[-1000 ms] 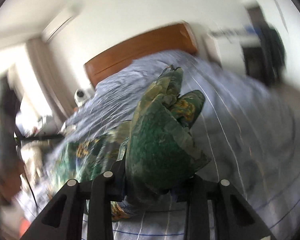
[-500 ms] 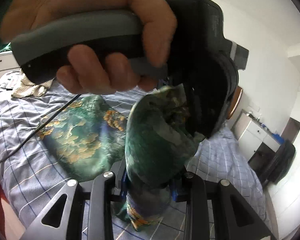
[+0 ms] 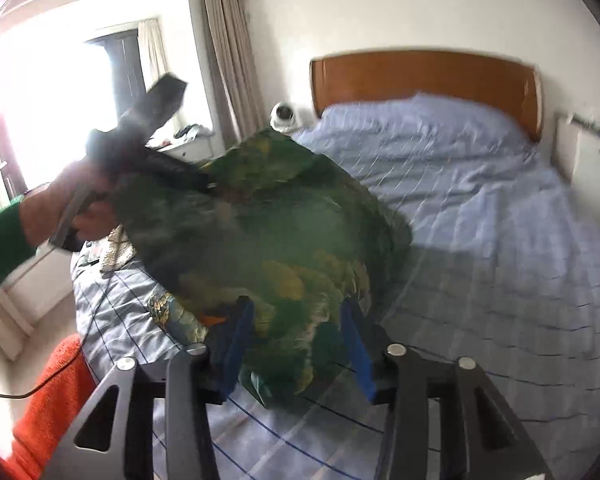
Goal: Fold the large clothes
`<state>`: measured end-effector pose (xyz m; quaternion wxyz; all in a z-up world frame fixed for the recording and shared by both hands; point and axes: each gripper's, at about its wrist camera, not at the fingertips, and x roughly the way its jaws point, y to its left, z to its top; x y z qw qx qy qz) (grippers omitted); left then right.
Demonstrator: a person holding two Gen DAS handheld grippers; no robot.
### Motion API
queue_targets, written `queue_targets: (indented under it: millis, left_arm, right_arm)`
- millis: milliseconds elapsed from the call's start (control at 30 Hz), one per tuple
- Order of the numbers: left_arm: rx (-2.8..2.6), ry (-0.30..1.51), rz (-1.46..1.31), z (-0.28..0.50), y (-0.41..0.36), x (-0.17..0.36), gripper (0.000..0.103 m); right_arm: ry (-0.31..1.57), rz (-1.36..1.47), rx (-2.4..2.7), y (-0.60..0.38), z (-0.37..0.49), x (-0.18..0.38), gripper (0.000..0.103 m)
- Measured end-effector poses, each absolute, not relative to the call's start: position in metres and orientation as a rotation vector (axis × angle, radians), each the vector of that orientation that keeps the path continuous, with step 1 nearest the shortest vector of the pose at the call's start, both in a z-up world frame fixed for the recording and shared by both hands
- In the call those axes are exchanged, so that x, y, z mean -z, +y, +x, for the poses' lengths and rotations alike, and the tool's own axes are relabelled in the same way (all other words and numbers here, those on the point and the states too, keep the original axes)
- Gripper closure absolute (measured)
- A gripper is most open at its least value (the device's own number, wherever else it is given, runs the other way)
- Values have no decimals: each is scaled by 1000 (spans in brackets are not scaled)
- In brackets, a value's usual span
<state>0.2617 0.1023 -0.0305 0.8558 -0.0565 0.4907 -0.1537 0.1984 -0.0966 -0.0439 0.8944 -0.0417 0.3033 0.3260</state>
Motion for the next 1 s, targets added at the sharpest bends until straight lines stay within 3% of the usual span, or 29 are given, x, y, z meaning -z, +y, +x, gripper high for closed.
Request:
queue_targets:
  millis: [200,467,667,833,1000]
  left_arm:
    - [301,1024,-246,251,141,73,66]
    - [318,1025,-469,249,180,130,55]
    - [333,1004,-482,245,184,129,55]
    - [354,970,-572,238,197,142,54]
    - [352,960,-566,235,197,144,54]
  right_arm:
    - [680,-150,-743,-45,229,66,60]
    - [882,-225,-745,-15,258,143,61]
    - [985,-232,-755,-10,273,119,60]
    - [933,-156,-784,15,313,64,60]
    - [959,-149,-800,77,376,72,60]
